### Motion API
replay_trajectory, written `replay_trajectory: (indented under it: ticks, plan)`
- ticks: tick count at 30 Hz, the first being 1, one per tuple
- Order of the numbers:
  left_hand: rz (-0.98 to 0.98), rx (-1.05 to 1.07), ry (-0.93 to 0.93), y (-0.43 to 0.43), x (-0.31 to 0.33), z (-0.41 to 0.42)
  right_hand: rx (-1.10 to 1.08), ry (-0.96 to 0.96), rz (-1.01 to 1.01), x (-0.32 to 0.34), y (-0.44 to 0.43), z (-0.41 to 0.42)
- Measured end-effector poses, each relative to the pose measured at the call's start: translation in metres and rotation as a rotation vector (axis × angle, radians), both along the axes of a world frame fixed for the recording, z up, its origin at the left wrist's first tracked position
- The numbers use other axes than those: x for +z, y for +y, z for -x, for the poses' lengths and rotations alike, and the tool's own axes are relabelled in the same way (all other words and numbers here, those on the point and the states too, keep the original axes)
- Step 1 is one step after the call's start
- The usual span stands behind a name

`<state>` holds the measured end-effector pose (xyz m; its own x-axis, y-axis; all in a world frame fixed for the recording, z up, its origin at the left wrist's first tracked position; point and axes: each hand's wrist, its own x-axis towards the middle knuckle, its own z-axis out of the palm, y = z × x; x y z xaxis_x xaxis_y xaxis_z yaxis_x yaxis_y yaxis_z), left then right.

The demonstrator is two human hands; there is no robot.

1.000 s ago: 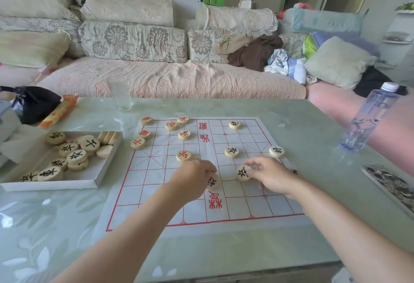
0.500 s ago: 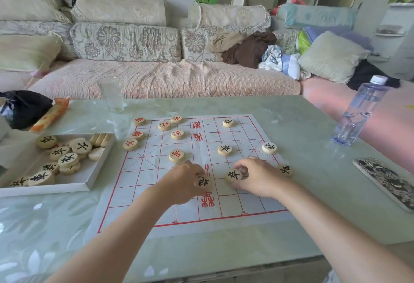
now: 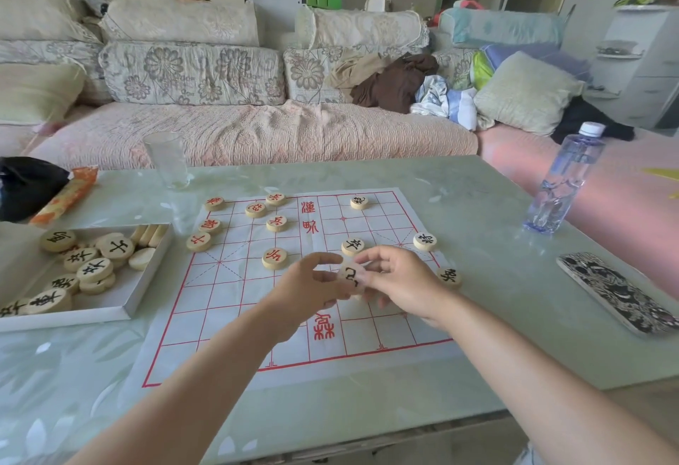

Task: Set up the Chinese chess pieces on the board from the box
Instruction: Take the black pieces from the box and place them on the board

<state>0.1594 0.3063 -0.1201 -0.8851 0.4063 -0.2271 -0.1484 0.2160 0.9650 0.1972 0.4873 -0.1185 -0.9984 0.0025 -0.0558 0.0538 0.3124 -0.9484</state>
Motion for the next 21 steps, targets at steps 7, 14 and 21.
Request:
replay_trajectory:
  ticks: [7,14,21]
  plan:
    - [-0.054,0.067,-0.038,0.02,0.003,-0.011,0.082,0.049,-0.166,0.005,0.016,-0.009]
    - [0.646,-0.152,0.745,0.031,-0.022,-0.008,-0.047,0.02,-0.593,0.0,0.051,-0.023]
    - [0.719,-0.298,0.855,0.03,-0.035,-0.004,0.049,-0.049,-0.744,-0.012,0.062,-0.032]
